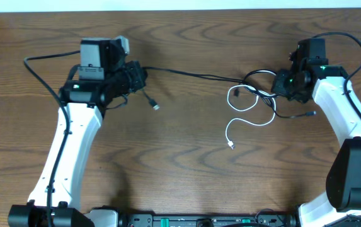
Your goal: Untangle cables
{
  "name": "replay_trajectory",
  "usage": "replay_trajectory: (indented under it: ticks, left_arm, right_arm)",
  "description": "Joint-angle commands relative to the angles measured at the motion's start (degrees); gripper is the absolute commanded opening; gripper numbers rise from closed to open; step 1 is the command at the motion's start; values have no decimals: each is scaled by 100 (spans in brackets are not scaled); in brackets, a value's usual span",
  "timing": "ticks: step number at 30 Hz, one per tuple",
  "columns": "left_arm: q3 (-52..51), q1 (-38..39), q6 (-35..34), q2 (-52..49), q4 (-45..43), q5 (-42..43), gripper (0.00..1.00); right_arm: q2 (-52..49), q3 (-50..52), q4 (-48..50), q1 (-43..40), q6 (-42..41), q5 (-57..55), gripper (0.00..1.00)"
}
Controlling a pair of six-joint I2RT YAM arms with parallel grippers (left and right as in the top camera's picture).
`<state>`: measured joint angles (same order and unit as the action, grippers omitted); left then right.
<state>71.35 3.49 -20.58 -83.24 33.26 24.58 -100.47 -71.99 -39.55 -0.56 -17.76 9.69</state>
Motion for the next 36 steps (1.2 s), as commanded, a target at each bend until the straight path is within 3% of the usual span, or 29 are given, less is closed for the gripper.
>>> replay_trajectory:
  ticks: [1, 4, 7, 11, 13, 16, 22, 25, 29, 32, 36]
  left_arm:
    - [90, -527, 411, 138, 186, -1003, 7]
    - [90, -675, 474, 138, 367, -1193, 7]
    - [90, -643, 807, 138, 514, -859, 8]
    - [90, -337, 1375, 138, 522, 282, 49]
    - [90, -192, 1375, 138, 439, 544, 59]
    - [90, 26, 1373, 138, 140, 1154, 64]
    - [90, 553, 1231, 127, -498, 1683, 64]
    - [90, 1025, 1226, 76, -780, 1672, 64]
    - [90, 1447, 103, -109, -1102, 903, 64]
    - [90, 1655, -339, -278, -1373, 881, 64]
    - [90, 1781, -365, -369, -1432, 608, 64]
  right_arm:
    - [-28, -22, -11, -356, 476, -17, 1]
    - [-28, -22, 68, -474, 986, 859, 1]
    - [-26, -24, 140, -461, 2203, 3257, 1]
    - [7, -35, 188, -227, 2647, 5176, 1]
    - [63, -35, 282, -68, 2651, 5499, 1]
    - [243, -37, 507, 208, 2623, 5821, 1]
    - [723, -37, 1167, 400, 1561, 5759, 1]
    - [953, -37, 1449, 400, 175, 4863, 1]
    - [1137, -37, 1252, 437, -1307, 3206, 1]
    - [1145, -37, 1134, 643, -1453, 2699, 1]
    - [1139, -37, 455, 1174, -1460, 946, 1]
